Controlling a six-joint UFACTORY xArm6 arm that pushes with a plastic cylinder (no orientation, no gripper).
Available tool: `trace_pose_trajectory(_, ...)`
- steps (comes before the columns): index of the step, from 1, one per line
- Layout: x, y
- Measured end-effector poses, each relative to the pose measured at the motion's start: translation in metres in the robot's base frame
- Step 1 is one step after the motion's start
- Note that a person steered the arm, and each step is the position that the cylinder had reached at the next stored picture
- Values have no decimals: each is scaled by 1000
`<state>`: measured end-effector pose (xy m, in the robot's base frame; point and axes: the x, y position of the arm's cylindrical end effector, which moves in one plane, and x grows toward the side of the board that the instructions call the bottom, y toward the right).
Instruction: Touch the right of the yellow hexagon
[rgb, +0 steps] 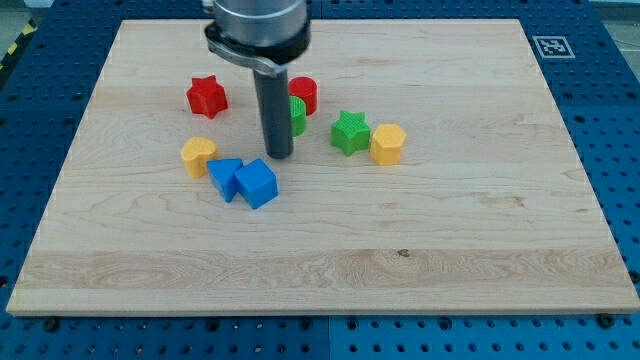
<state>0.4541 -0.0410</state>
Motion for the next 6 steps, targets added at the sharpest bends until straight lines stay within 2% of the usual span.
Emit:
trace_pose_trajectory(1, 44, 51)
trace_pose_trajectory(2, 55, 135)
trace_pose_trajectory(3, 25, 210)
trace_pose_trajectory(4, -24, 214)
trace_pose_trajectory(6, -29, 155)
